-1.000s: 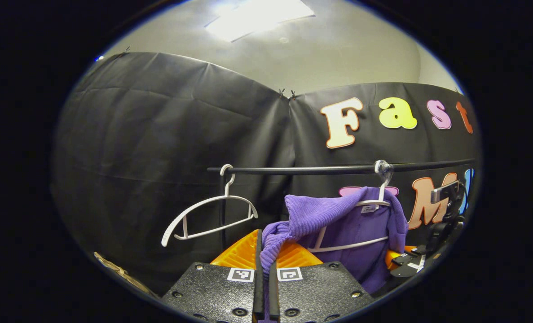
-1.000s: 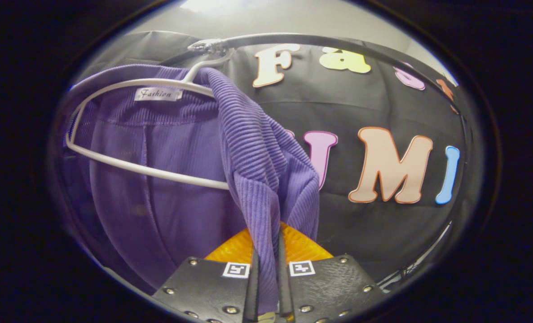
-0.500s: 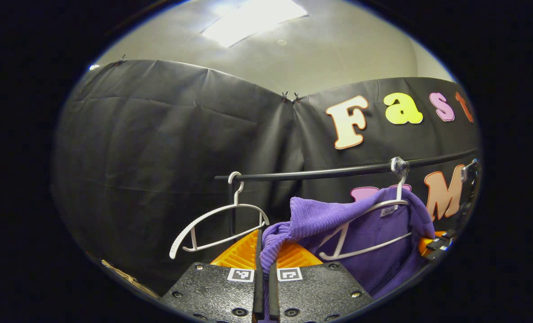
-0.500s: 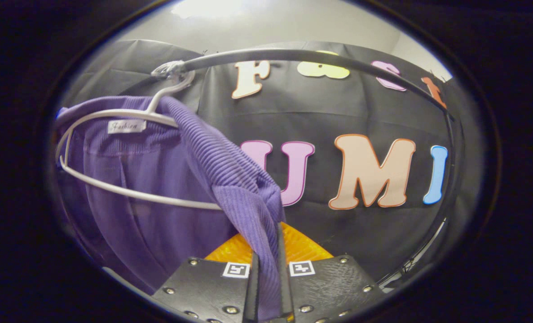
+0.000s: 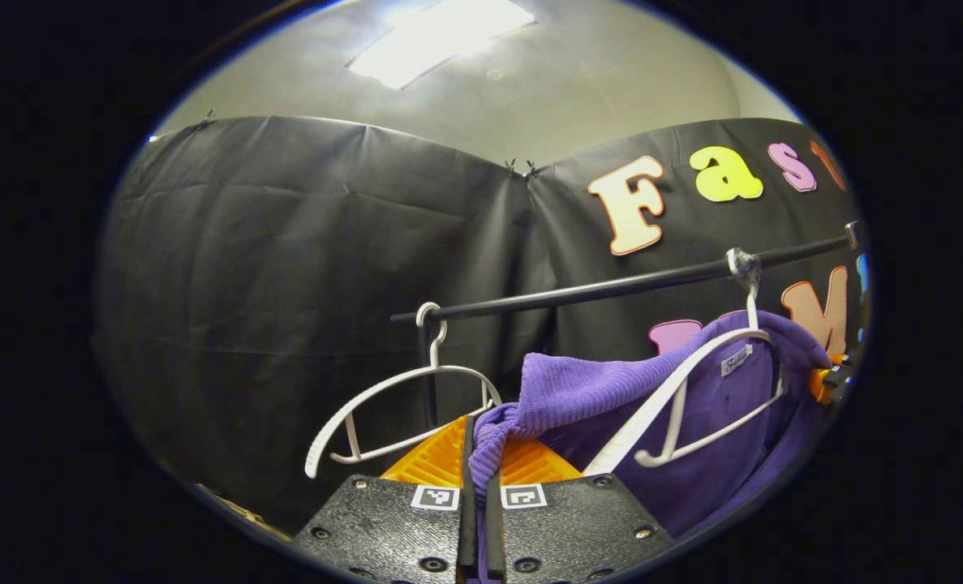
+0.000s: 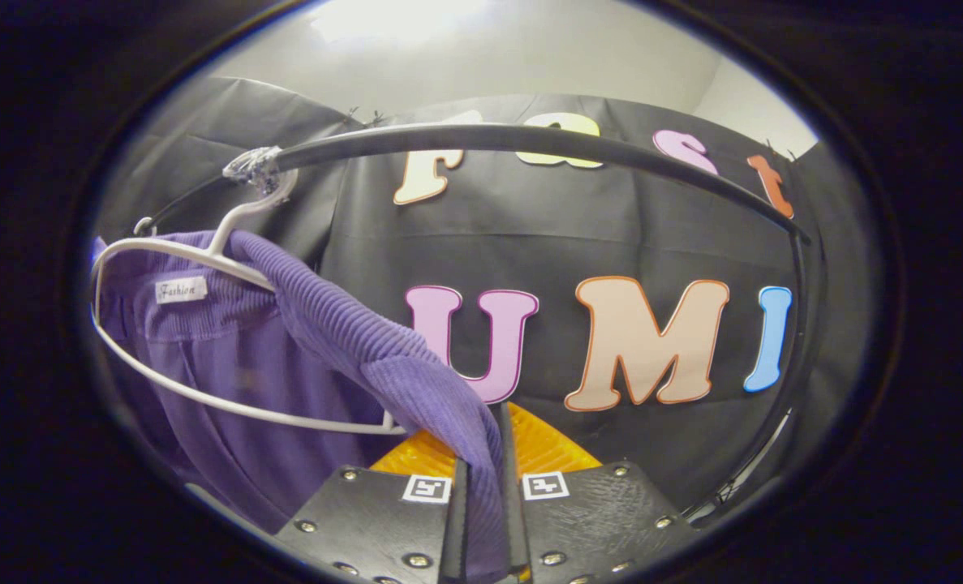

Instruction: Grasp the clothes on the hanger with both hands and then place them into the laundry hamper below.

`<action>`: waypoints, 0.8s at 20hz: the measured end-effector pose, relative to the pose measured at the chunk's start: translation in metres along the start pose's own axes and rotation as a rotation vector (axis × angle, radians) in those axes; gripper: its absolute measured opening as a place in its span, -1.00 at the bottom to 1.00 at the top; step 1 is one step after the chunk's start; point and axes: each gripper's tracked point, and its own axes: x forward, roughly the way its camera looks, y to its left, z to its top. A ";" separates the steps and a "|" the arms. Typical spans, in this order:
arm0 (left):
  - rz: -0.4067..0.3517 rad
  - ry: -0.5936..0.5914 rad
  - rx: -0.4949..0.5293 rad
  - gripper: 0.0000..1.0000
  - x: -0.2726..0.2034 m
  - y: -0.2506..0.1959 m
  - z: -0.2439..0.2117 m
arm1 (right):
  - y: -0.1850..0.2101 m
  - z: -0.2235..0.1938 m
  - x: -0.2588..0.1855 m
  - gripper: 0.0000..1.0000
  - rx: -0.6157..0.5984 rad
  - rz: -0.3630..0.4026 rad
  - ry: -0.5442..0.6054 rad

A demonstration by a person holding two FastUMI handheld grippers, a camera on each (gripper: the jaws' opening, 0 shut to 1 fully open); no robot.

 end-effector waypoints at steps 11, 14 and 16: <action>-0.060 0.062 0.015 -0.91 0.001 -0.020 -0.045 | -0.016 0.012 0.027 -0.65 0.010 -0.047 -0.023; -0.075 0.067 0.020 -0.91 -0.001 -0.028 -0.048 | -0.021 0.007 0.032 -0.65 0.022 -0.059 -0.010; -0.078 0.071 0.018 -0.91 -0.001 -0.031 -0.050 | -0.023 0.002 0.034 -0.64 0.017 -0.058 -0.001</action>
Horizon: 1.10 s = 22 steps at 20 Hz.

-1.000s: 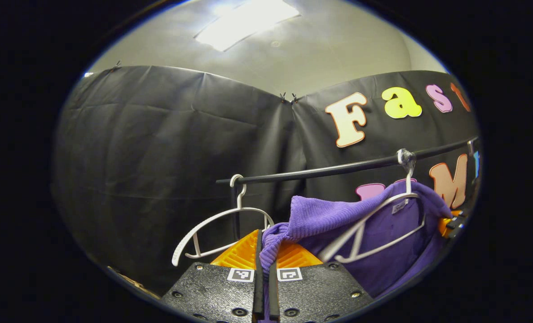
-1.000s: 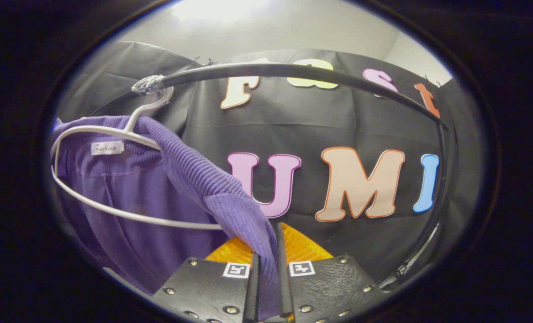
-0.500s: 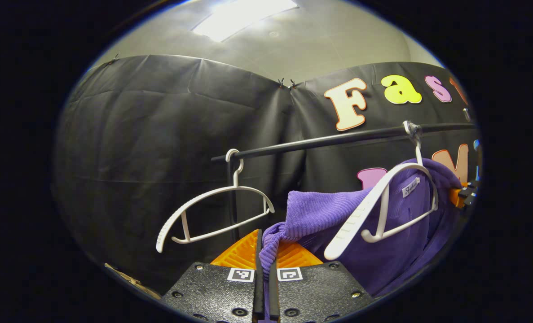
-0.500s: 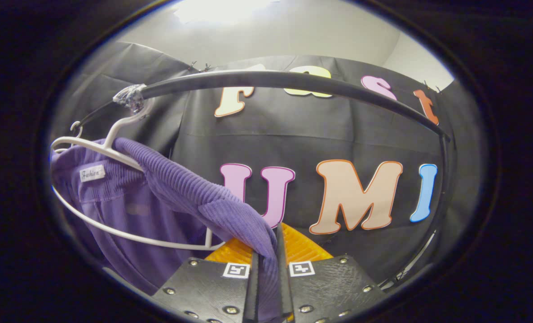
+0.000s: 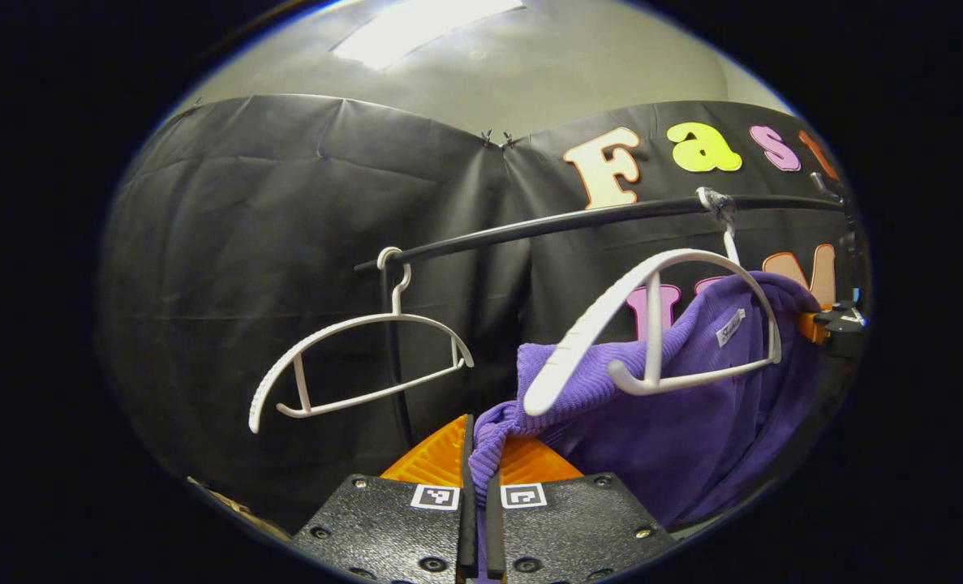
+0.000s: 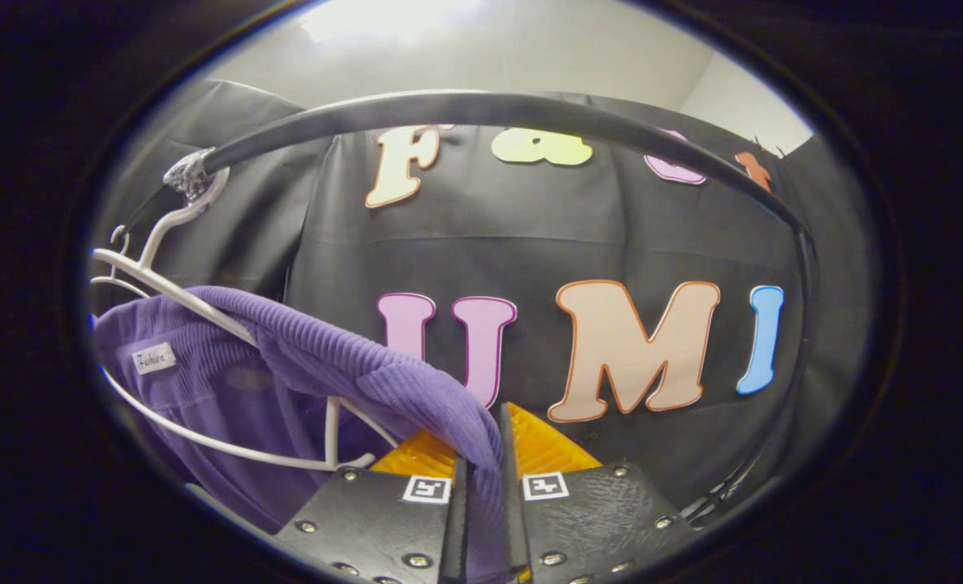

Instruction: Grasp the clothes on the hanger with both hands and then place them into the laundry hamper below.

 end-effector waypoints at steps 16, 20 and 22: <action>-0.033 0.058 -0.022 -0.92 -0.009 -0.022 -0.025 | 0.000 -0.046 0.022 -0.64 -0.002 0.014 0.093; -0.038 0.072 -0.022 -0.91 -0.009 -0.026 -0.031 | -0.003 -0.064 0.017 -0.64 -0.014 0.011 0.133; -0.036 0.079 -0.027 -0.91 -0.008 -0.026 -0.034 | -0.010 -0.077 0.020 -0.64 -0.014 -0.012 0.156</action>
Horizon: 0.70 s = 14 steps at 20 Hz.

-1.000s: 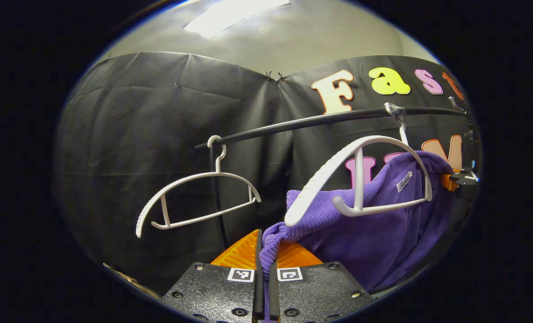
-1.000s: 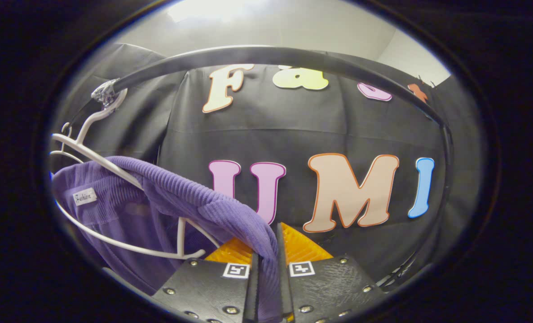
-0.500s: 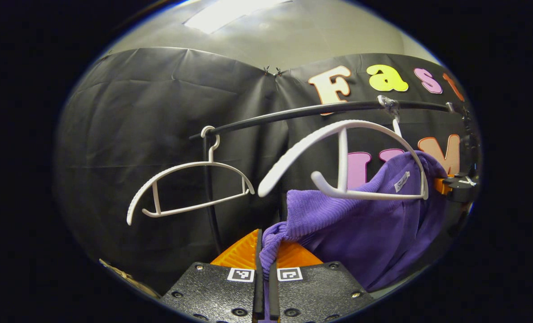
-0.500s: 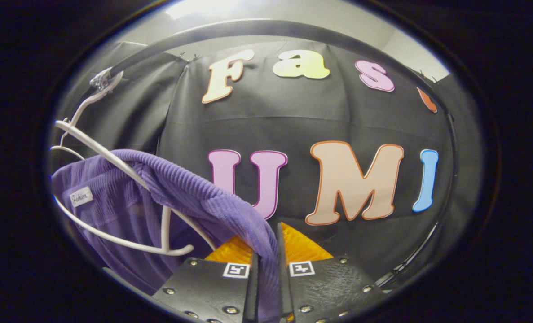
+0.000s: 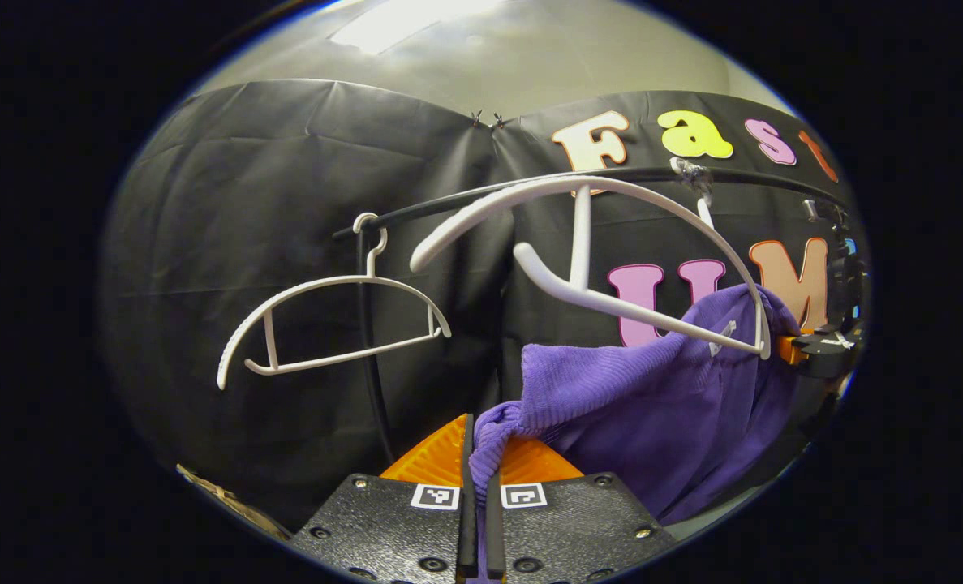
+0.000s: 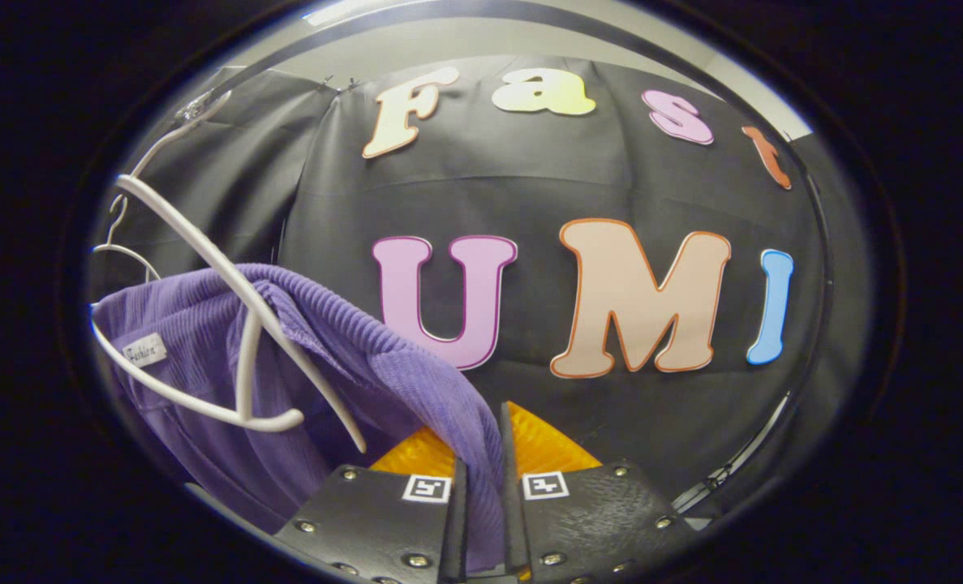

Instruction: Grasp the clothes on the hanger with both hands and then place them into the laundry hamper below.

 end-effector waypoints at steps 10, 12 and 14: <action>0.018 0.128 -0.025 -0.93 0.001 0.005 -0.053 | -0.004 -0.103 -0.027 -0.64 -0.016 0.048 0.185; 0.018 0.154 -0.013 -0.93 -0.001 0.006 -0.065 | 0.005 -0.116 -0.035 -0.64 -0.016 0.070 0.214; 0.015 0.178 0.006 -0.92 -0.006 0.003 -0.075 | 0.013 -0.126 -0.044 -0.64 -0.009 0.092 0.237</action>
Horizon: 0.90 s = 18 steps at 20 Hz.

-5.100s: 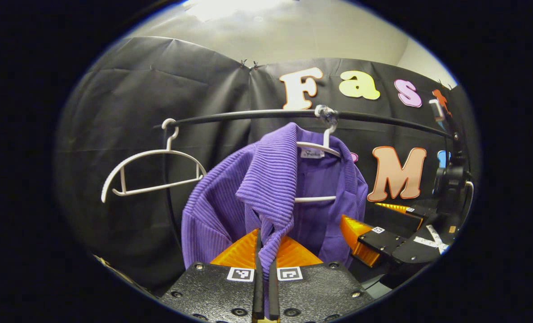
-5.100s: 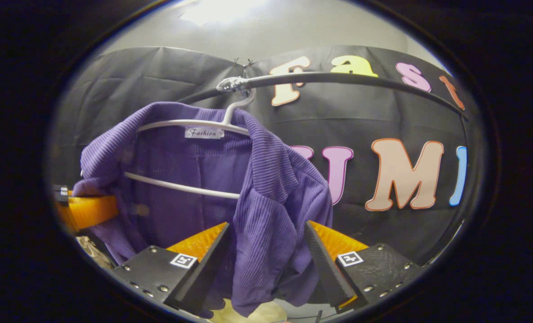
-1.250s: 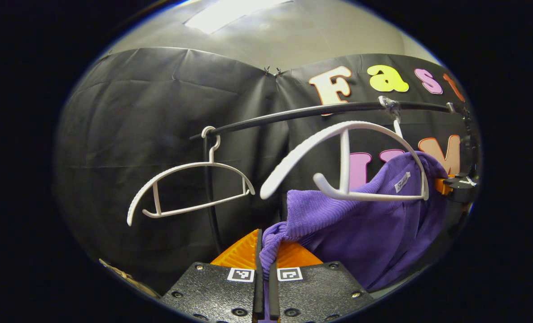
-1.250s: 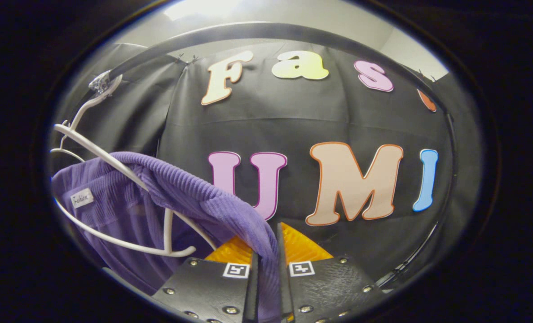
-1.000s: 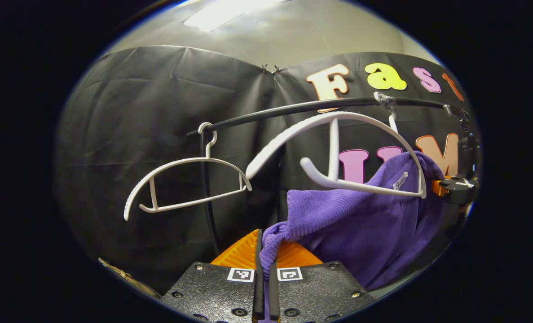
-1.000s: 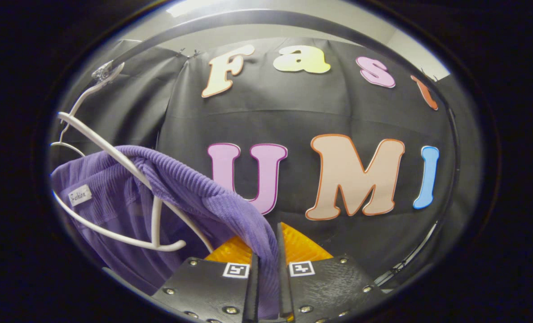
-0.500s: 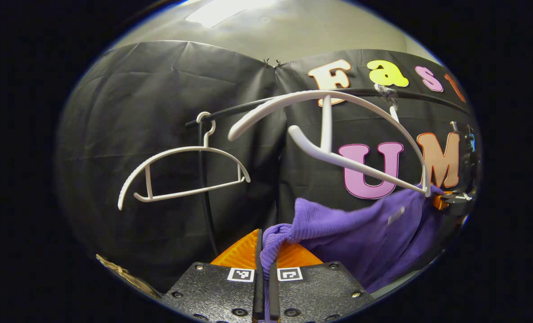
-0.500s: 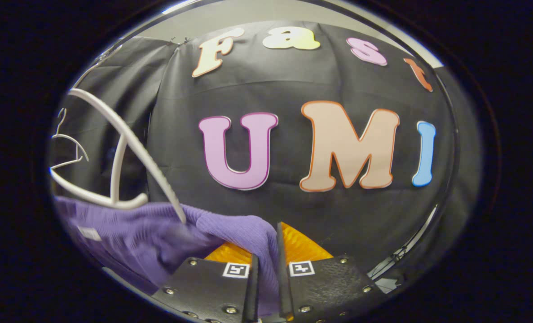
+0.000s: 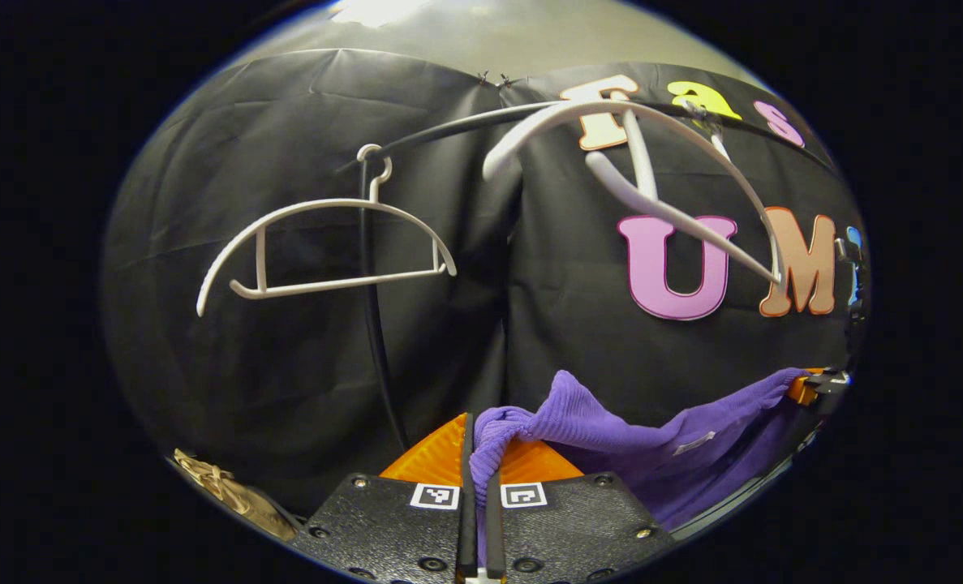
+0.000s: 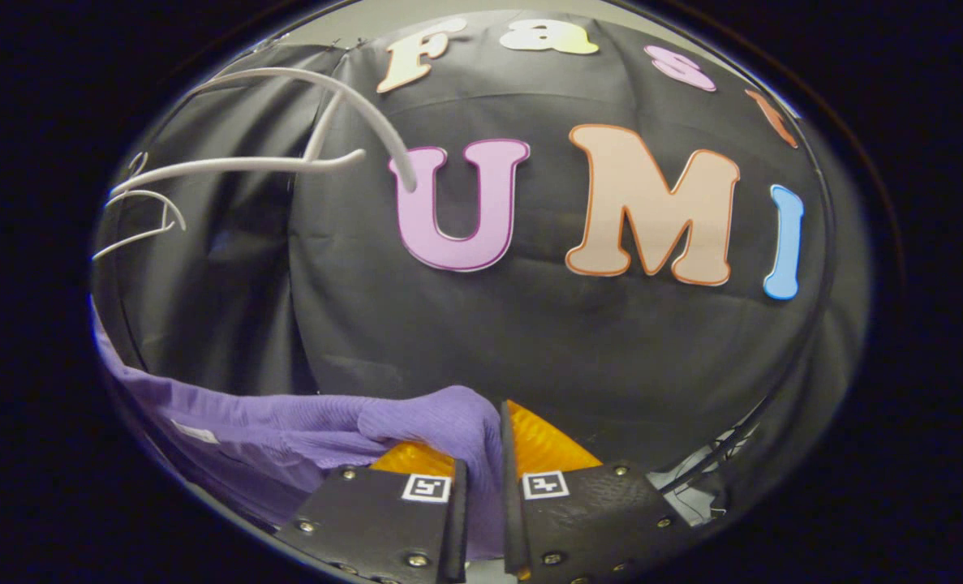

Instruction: Grasp the clothes on the hanger with both hands and then place them into the laundry hamper below.

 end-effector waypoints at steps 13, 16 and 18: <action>-0.142 0.135 0.095 -0.91 -0.002 -0.045 -0.054 | 0.103 -0.033 -0.040 -0.63 0.006 0.243 0.074; -0.215 0.156 0.090 -0.90 -0.003 -0.067 -0.064 | 0.122 -0.039 -0.047 -0.64 -0.003 0.291 0.084; -0.253 0.182 0.091 -0.91 -0.002 -0.079 -0.074 | 0.131 -0.048 -0.050 -0.64 -0.022 0.316 0.096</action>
